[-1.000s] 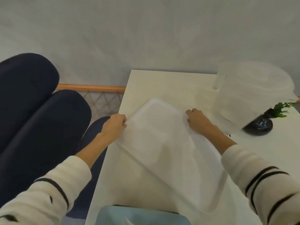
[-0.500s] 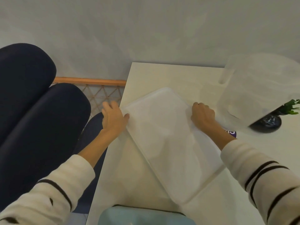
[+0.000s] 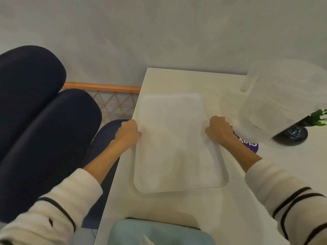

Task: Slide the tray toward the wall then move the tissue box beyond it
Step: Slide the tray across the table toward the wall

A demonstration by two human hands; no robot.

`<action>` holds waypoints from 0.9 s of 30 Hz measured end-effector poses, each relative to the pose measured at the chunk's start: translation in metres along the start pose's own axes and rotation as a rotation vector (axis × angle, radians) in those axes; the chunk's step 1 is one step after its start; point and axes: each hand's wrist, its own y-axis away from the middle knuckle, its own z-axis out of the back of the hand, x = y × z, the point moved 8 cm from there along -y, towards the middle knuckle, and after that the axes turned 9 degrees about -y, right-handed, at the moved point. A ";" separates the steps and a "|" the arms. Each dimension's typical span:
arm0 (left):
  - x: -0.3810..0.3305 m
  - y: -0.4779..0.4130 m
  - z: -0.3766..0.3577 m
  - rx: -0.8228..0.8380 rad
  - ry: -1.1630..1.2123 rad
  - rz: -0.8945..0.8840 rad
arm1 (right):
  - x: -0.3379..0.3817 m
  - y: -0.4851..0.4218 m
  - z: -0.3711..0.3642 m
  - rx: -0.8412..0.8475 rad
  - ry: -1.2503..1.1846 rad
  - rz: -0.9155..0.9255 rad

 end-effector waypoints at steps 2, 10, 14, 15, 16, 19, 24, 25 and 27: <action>0.004 -0.003 0.008 -0.009 -0.021 -0.005 | -0.001 0.007 -0.005 0.037 -0.035 -0.024; 0.011 0.000 0.020 -0.016 -0.015 -0.029 | -0.003 0.032 -0.014 0.065 -0.102 -0.029; 0.013 0.006 0.021 -0.007 -0.003 -0.013 | -0.003 0.038 -0.015 0.045 -0.110 -0.036; 0.014 0.007 0.021 -0.007 0.002 -0.010 | -0.003 0.040 -0.015 0.044 -0.110 -0.036; 0.015 0.008 0.021 -0.007 0.007 -0.007 | -0.003 0.041 -0.015 0.043 -0.110 -0.035; 0.019 0.011 0.021 0.001 0.004 0.008 | -0.002 0.045 -0.015 0.046 -0.112 -0.031; 0.021 0.015 0.020 0.030 0.013 0.014 | 0.000 0.049 -0.016 0.046 -0.112 -0.033; 0.021 0.016 0.020 0.027 0.010 0.010 | 0.000 0.049 -0.016 0.042 -0.110 -0.036; 0.021 0.018 0.020 0.022 0.012 0.001 | -0.001 0.051 -0.016 0.030 -0.101 -0.045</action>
